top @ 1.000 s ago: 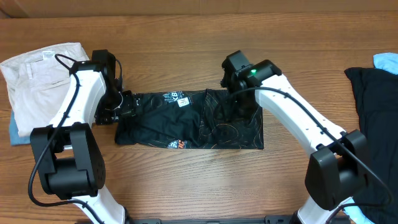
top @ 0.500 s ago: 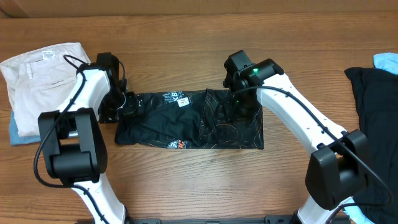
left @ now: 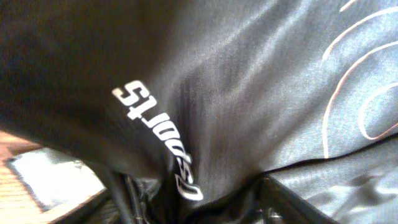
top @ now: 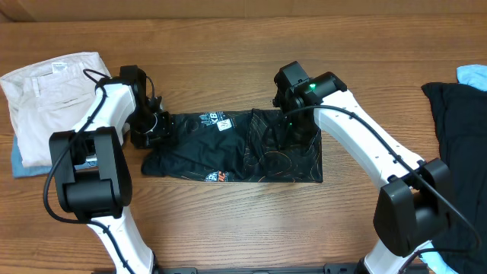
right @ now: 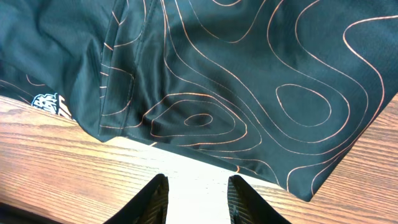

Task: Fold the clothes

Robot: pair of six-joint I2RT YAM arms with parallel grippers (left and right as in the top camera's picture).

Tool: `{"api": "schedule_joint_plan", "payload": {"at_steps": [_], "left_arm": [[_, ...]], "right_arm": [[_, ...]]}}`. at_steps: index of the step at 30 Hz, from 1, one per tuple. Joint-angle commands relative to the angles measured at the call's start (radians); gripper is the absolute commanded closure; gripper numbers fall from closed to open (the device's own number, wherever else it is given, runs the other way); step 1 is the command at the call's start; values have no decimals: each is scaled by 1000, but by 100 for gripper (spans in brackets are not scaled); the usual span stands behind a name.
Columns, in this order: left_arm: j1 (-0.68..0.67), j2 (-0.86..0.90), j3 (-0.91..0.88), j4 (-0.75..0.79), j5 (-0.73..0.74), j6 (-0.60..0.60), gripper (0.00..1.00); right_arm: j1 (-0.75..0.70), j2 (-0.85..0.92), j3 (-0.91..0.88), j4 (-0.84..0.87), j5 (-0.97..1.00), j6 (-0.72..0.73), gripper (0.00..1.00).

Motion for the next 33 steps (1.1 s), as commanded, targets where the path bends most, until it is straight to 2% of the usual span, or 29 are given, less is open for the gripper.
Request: {"api": "schedule_joint_plan", "payload": {"at_steps": [1, 2, 6, 20, 28, 33], "left_arm": [[2, 56, -13, 2, 76, 35, 65], [3, 55, -12, 2, 76, 35, 75], [14, 40, -2, -10, 64, 35, 96], [180, -147, 196, -165, 62, 35, 96], [103, -162, 272, -319, 176, 55, 96], [17, -162, 272, -385, 173, 26, 96]], "right_arm": [[2, -19, 20, 5, 14, 1, 65], [2, -19, 21, 5, 29, 1, 65], [-12, -19, 21, 5, 101, 8, 61], [-206, -4, 8, 36, 117, -49, 58], [-209, 11, -43, 92, 113, -56, 58], [-209, 12, -91, 125, 113, -56, 58]]}}
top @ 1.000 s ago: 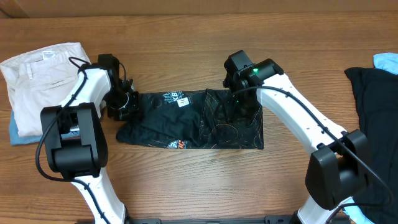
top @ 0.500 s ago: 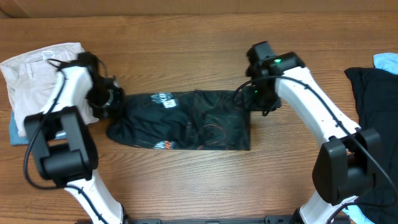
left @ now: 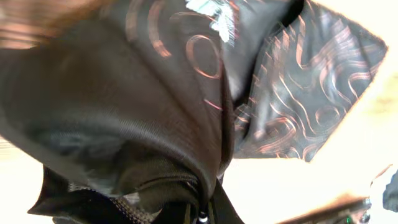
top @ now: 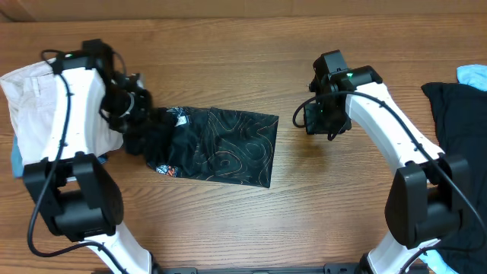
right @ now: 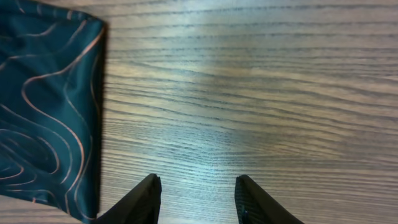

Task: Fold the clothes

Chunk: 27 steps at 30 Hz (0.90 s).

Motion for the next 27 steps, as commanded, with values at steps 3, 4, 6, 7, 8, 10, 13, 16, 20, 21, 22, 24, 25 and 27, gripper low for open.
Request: {"api": "schedule_joint_plan", "payload": {"at_steps": [3, 4, 6, 7, 8, 10, 13, 16, 20, 21, 22, 24, 25, 27], "left_arm": [[-111, -21, 18, -29, 40, -34, 96], [-131, -21, 18, -27, 40, -43, 96], [-179, -21, 18, -21, 39, -60, 96], [-200, -21, 18, -19, 39, -71, 96], [-224, -21, 18, -16, 39, -86, 96], [-269, -21, 18, -12, 36, -98, 96], [-325, -21, 18, -4, 31, -126, 96], [-378, -21, 18, 32, 30, -159, 96], [-415, -21, 18, 57, 31, -196, 96], [-420, -21, 18, 60, 32, -199, 96], [-427, -21, 18, 63, 32, -203, 96], [-436, -21, 19, 63, 32, -203, 96], [-439, -21, 19, 63, 31, -203, 96], [-439, -21, 19, 62, 31, -203, 96]], "right_arm": [[1, 7, -53, 21, 5, -7, 58], [1, 7, -56, 20, 5, -7, 58], [1, 7, -64, 21, 5, -7, 58], [1, 7, -68, 20, 3, -7, 58], [1, 7, -69, 19, 1, -7, 58], [1, 7, -74, 20, -9, -7, 58], [1, 7, -75, 19, -26, -7, 58], [4, 7, -75, 19, -47, -9, 58], [10, 7, -75, 16, -47, -11, 58], [11, 7, -75, 16, -47, -11, 58], [11, 7, -75, 16, -47, -11, 58], [11, 7, -75, 16, -47, -11, 58], [11, 7, -75, 16, -48, -11, 58], [11, 7, -75, 16, -52, -11, 58]]}}
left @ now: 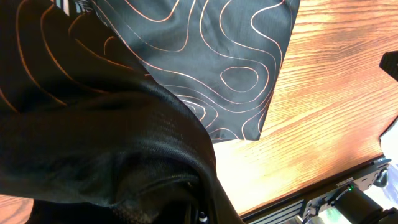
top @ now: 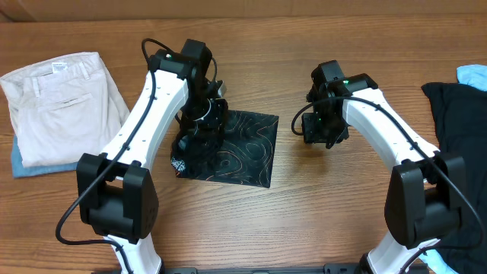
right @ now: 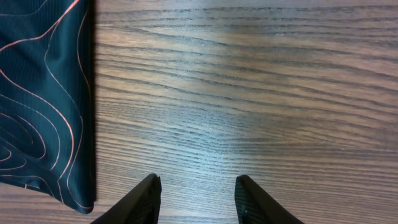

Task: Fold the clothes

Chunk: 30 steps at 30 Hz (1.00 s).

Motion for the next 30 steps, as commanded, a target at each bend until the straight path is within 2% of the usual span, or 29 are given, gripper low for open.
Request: {"api": "schedule_joint_plan", "payload": {"at_steps": [1, 14, 18, 24, 30], "left_arm": [[-8, -21, 18, 1, 18, -22, 96], [-23, -21, 70, 23, 71, -28, 96], [-48, -21, 104, 50, 69, -66, 96], [-85, -21, 104, 29, -75, -126, 96], [-141, -21, 106, 32, -79, -136, 96]], "right_arm": [[5, 6, -8, 3, -14, -8, 58], [6, 6, -40, 15, -14, -7, 58], [6, 6, -40, 14, -14, -7, 58], [6, 6, -40, 14, -14, -8, 58], [6, 6, -40, 15, -14, -7, 58]]}}
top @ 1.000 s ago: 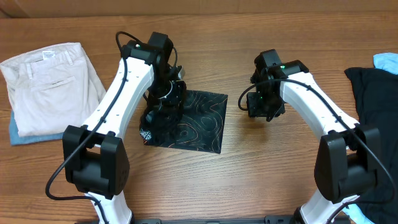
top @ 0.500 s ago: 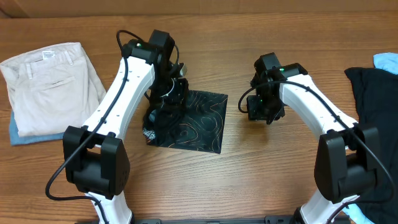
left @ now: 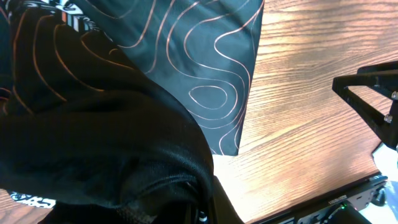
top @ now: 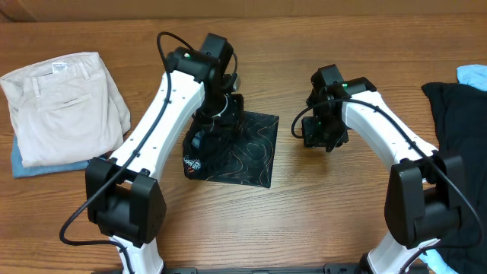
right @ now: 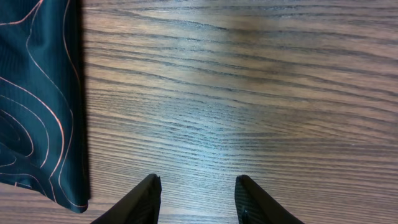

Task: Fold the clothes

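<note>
A black garment with orange contour lines (top: 242, 156) lies folded at the table's middle. My left gripper (top: 217, 125) is shut on a bunch of its cloth and holds that over the folded part; in the left wrist view the cloth (left: 106, 143) hides the fingers. My right gripper (right: 198, 205) is open over bare wood, just right of the garment's edge (right: 37, 106), with nothing between its fingers (right: 140, 202).
Beige trousers (top: 65, 103) lie folded on a blue cloth (top: 30, 166) at the far left. A dark pile of clothes (top: 460, 152) with a light blue piece (top: 473, 74) sits at the right edge.
My left gripper has moved a little to the right with the bunched cloth, further over the folded part. The right gripper has barely shifted.
The garment lay spread wide, my left gripper on its left end and the right gripper open at its right part. Then the left end was lifted toward the trousers and the right arm stood clear. The left end was then over the folded part, now further right.
</note>
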Robot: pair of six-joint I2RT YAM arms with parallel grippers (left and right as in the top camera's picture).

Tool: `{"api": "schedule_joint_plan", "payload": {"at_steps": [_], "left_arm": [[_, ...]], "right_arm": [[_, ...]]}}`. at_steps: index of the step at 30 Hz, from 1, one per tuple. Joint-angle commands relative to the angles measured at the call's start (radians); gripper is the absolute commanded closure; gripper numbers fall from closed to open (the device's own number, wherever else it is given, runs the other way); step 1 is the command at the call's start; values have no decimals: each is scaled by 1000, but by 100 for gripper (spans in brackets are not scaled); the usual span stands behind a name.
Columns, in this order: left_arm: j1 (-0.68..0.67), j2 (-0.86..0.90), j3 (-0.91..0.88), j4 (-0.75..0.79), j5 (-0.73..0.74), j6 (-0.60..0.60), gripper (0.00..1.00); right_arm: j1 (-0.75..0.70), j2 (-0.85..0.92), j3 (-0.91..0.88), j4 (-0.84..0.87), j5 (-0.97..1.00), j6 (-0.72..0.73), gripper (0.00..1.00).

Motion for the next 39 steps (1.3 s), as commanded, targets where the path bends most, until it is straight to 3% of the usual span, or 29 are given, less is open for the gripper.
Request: {"api": "schedule_joint_plan", "payload": {"at_steps": [1, 20, 28, 36, 39], "left_arm": [[-50, -21, 30, 11, -22, -28, 96], [-171, -13, 27, 131, -104, -62, 93], [-181, 10, 23, 159, -56, -61, 92], [-214, 24, 23, 193, -24, -45, 56], [-212, 24, 23, 198, -24, -22, 56]], "right_arm": [[6, 6, -5, 2, -6, -8, 58], [6, 6, -5, -11, -10, 2, 58], [6, 6, -5, -10, -25, 2, 58], [6, 6, -5, -11, -25, 2, 57], [6, 6, -5, -13, -25, 2, 57]]}}
